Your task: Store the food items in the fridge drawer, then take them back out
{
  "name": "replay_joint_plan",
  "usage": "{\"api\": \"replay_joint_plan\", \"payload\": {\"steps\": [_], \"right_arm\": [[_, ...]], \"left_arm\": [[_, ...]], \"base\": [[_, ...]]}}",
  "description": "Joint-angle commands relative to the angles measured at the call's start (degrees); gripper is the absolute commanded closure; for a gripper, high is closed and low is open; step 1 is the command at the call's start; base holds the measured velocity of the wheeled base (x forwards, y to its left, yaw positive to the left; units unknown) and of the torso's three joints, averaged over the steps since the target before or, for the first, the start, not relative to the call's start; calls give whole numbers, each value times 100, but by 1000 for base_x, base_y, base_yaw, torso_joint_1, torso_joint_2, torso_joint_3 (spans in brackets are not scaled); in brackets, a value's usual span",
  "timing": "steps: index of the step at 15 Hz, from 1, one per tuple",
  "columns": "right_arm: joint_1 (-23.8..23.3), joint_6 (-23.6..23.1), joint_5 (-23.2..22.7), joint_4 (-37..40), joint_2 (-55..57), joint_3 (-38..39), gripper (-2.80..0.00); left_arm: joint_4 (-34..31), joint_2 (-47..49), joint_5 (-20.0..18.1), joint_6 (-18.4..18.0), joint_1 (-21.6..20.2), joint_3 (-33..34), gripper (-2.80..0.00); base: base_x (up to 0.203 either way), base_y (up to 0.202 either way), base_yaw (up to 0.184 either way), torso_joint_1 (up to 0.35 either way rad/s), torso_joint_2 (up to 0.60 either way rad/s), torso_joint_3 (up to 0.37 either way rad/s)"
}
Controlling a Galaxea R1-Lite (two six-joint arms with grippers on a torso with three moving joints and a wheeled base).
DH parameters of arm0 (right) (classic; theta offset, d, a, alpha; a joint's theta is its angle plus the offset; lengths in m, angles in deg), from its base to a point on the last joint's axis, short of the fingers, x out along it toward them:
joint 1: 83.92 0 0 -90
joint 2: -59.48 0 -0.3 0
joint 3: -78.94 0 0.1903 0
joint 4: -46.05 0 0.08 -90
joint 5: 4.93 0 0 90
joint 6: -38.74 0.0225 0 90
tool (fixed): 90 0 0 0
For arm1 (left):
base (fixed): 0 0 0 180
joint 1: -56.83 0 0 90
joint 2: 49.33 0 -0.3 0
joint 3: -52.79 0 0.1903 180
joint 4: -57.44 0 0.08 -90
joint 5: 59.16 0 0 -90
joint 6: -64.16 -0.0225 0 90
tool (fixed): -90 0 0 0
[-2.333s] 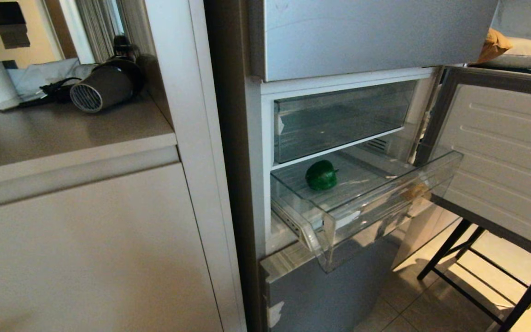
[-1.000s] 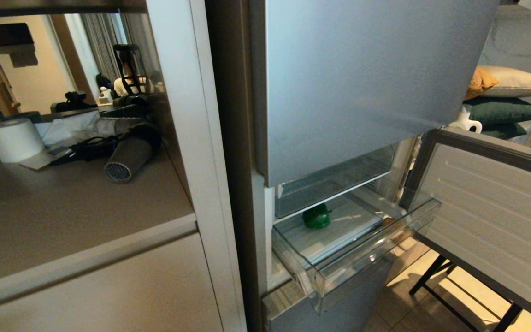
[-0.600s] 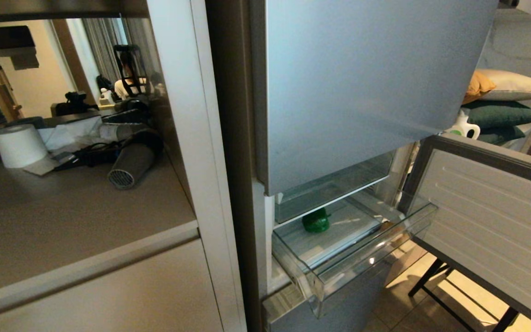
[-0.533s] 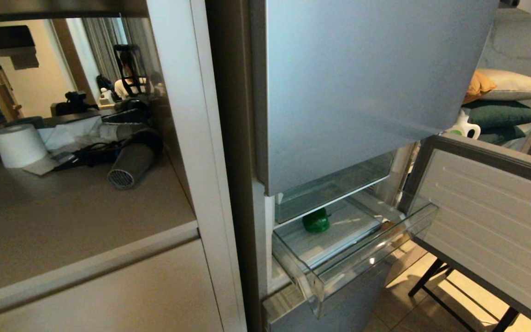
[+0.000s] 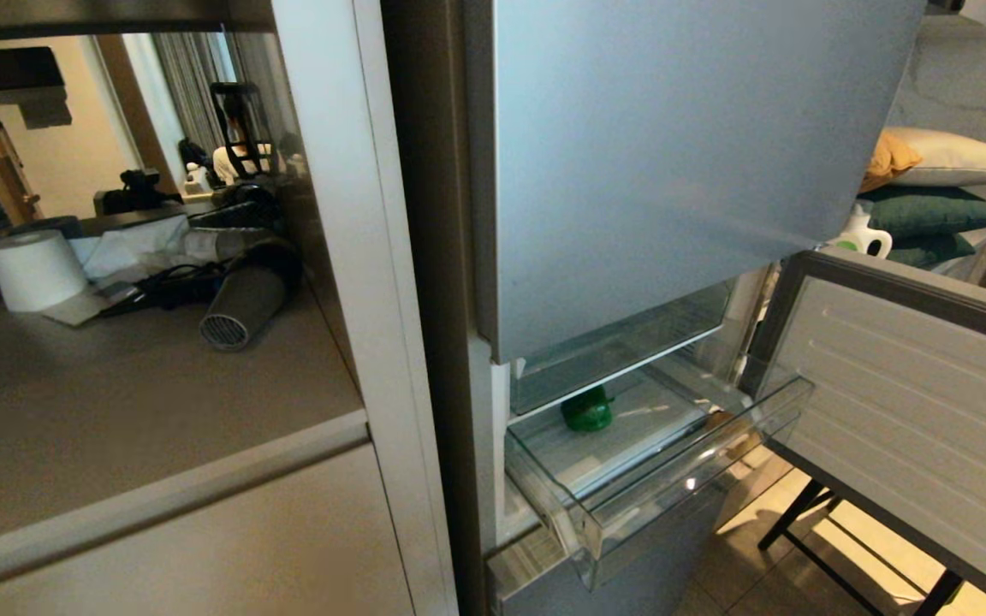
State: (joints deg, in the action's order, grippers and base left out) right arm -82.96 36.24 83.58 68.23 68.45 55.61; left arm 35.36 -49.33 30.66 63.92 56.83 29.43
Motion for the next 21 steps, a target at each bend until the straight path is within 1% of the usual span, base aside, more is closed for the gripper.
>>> {"api": "replay_joint_plan", "payload": {"steps": [1, 4, 6, 8, 10, 12, 13, 15, 21], "right_arm": [[112, 10, -4, -354, 1078, -20, 0], [299, 53, 11, -1381, 3139, -198, 0], [356, 121, 14, -1817, 4592, -596, 0], [393, 295, 18, -2089, 5858, -1256, 0], [413, 433, 20, -2252, 7043, -2100, 0], [405, 534, 18, -2274, 7995, -3013, 0], [388, 562, 14, -2203, 8339, -3424, 0], [367, 585, 5, -1951, 8815, -3975, 0], [373, 588, -41, -1816, 9781, -4965, 0]], "left_arm": [[3, 9, 0, -2, 0, 62, 0], [3, 9, 0, -2, 0, 62, 0], [3, 9, 0, -2, 0, 62, 0], [3, 9, 0, -2, 0, 62, 0], [3, 9, 0, -2, 0, 62, 0], [3, 9, 0, -2, 0, 62, 0], [3, 9, 0, -2, 0, 62, 0], [3, 9, 0, -2, 0, 62, 0], [3, 9, 0, -2, 0, 62, 0]], "base": [[0, 0, 0, 0, 0, 0], [0, 0, 0, 0, 0, 0], [0, 0, 0, 0, 0, 0], [0, 0, 0, 0, 0, 0], [0, 0, 0, 0, 0, 0], [0, 0, 0, 0, 0, 0], [0, 0, 0, 0, 0, 0], [0, 0, 0, 0, 0, 0], [0, 0, 0, 0, 0, 0]]}}
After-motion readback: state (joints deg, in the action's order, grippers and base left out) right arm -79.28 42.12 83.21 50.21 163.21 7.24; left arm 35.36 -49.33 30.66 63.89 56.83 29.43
